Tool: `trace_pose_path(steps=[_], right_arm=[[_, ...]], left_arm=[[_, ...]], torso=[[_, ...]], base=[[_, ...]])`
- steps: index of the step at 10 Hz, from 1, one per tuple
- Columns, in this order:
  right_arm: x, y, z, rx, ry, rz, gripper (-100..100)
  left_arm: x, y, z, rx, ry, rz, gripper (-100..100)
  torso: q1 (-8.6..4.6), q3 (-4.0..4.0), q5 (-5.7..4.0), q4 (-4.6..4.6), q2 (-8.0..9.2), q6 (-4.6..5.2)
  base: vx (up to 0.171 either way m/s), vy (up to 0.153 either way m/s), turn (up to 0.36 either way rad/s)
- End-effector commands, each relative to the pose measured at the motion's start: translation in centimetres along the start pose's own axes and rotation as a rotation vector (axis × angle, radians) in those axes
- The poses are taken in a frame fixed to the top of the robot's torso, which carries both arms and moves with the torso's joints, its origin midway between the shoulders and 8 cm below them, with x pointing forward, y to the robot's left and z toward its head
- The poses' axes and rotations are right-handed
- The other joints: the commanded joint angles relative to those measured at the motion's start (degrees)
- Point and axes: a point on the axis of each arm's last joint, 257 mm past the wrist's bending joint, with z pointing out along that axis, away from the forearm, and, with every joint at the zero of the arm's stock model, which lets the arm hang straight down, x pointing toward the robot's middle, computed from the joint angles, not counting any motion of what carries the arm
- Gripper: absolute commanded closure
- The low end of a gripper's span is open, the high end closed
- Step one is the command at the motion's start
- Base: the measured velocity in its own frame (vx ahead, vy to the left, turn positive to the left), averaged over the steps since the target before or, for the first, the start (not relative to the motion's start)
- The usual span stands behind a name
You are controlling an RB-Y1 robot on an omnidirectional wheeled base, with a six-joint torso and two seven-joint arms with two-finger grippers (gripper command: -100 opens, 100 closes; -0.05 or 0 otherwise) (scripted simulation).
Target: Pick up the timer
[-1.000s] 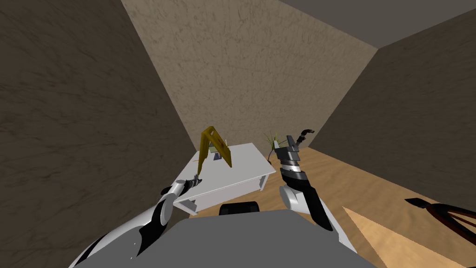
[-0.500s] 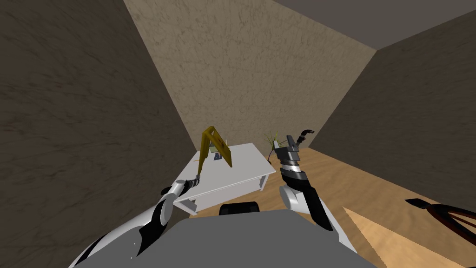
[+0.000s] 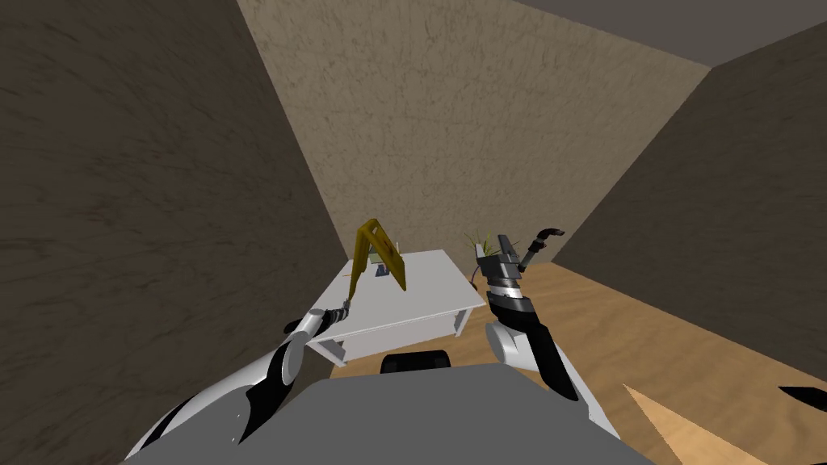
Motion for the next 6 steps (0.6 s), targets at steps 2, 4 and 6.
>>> trace_pose_path(steps=[2, 4, 6], right_arm=[[0.0, 0.0, 0.0, 0.000, 0.000, 0.000, 0], [0.0, 0.0, 0.0, 0.000, 0.000, 0.000, 0], [0.0, 0.0, 0.0, 0.000, 0.000, 0.000, 0]], left_arm=[[1.4, 0.9, 0.0, -0.021, 0.011, 0.034, 100], [1.8, 1.9, 0.2, -0.046, 0.003, 0.060, 100], [2.3, 2.3, 0.2, -0.056, 0.004, 0.075, 100]], torso=[[-0.04, 0.02, -0.03, 0.01, 0.03, -0.05], [0.04, 0.03, 0.00, 0.01, 0.06, 0.03], [-0.03, 0.02, -0.04, 0.00, 0.03, -0.07]], base=[[0.027, -0.040, 0.162], [0.017, -0.019, 0.122], [0.030, -0.043, 0.169]])
